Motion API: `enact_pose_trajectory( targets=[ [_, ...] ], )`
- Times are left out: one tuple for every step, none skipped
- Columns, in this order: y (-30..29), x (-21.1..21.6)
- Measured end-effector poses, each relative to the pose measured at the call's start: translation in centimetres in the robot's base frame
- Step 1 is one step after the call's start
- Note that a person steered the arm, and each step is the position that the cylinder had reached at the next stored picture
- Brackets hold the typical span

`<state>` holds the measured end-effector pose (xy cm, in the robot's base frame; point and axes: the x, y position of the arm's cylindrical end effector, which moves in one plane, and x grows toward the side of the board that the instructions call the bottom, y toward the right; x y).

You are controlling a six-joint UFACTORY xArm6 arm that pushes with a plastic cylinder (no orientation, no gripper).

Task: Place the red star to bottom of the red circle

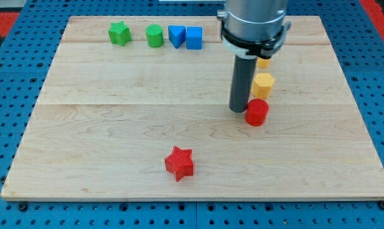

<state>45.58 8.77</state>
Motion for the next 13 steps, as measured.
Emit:
enact_pose_trajectory(
  targets=[
    [-5.1, -0.5],
    [-14.0, 0.1],
    [-21.2, 5.5],
    [-19.3, 9.4],
    [-12.5, 11.1],
    [-7.6, 11.8],
    [-4.4, 12.0],
    [-4.7, 14.7],
    [-3.1, 15.6],
    [0.9, 14.3],
    [2.8, 13.0],
    [1.3, 16.1],
    [-4.0, 15.6]
  ],
)
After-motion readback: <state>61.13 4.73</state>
